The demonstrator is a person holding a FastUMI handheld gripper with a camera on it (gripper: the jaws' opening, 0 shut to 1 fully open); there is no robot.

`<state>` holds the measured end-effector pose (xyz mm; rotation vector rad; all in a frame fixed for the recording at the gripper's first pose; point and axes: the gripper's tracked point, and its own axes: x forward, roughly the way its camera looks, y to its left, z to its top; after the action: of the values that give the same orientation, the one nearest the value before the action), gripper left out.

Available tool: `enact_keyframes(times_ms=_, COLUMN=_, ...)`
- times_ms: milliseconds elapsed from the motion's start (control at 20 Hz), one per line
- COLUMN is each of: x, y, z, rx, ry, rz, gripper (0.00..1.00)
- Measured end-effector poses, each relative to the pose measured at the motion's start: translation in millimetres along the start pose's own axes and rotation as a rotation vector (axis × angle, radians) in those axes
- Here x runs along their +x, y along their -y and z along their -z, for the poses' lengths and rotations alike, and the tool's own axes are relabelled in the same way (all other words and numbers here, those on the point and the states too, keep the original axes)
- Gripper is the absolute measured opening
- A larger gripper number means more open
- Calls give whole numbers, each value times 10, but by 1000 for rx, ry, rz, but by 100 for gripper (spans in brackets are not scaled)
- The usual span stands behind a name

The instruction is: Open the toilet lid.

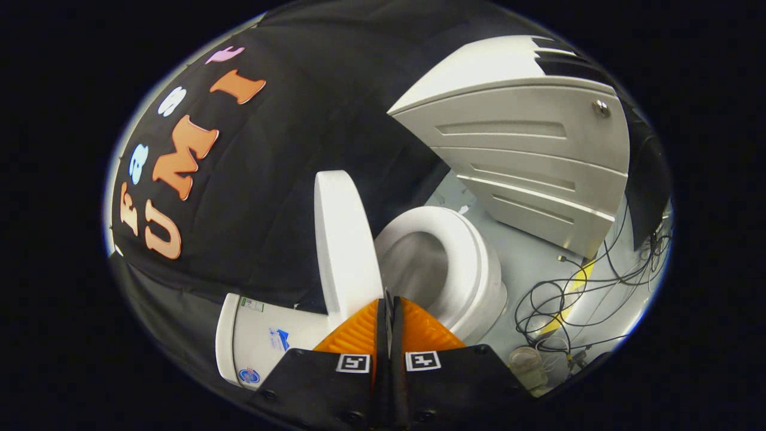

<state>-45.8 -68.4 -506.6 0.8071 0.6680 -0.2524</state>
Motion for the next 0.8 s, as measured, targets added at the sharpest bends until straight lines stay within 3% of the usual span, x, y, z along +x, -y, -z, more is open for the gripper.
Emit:
enact_keyframes(times_ms=200, x=-100, y=-262, z=13, rx=-94, ry=19, rz=-1, gripper=8)
enact_keyframes(times_ms=800, x=-348, y=-882, z=174, rx=-210, ry=22, rz=-37, gripper=8)
